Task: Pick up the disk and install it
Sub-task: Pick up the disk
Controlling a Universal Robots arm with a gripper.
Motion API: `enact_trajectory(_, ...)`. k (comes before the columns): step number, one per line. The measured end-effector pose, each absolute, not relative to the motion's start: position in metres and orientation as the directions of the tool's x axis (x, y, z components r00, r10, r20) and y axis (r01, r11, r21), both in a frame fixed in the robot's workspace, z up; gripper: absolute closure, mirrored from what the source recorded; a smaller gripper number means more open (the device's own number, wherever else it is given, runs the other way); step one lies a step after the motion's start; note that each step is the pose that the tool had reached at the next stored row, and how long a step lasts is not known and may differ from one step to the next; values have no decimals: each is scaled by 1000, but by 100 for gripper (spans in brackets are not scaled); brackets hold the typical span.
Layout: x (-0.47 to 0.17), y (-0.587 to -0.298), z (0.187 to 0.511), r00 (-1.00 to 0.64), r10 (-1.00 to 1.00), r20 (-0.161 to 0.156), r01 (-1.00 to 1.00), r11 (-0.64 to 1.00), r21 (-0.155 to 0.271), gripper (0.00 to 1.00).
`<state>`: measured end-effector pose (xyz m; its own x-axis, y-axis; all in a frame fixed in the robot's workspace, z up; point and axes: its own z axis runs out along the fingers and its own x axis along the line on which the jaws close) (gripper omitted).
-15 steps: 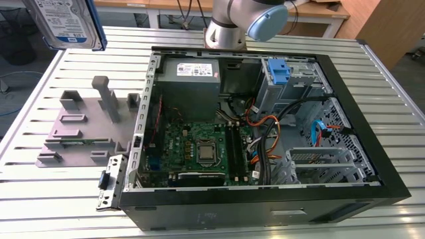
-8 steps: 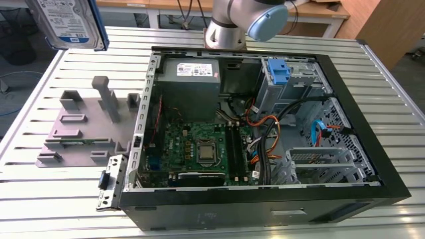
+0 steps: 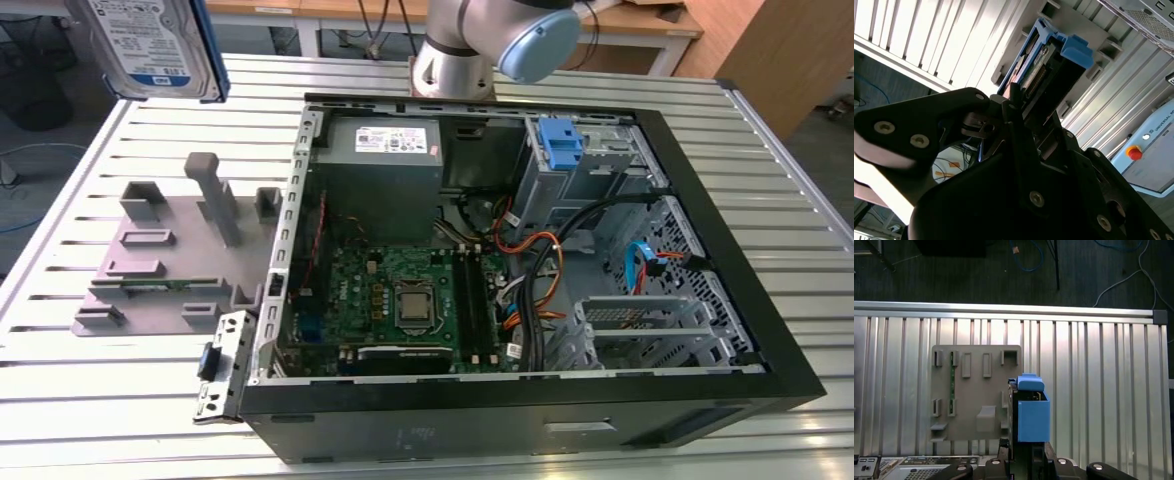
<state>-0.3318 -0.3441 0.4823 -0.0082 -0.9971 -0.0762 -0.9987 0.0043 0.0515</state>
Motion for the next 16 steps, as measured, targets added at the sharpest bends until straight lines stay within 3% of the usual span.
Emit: enact_trajectory(16, -300, -344, 482, -8, -997, -76, -999, 4, 52, 65)
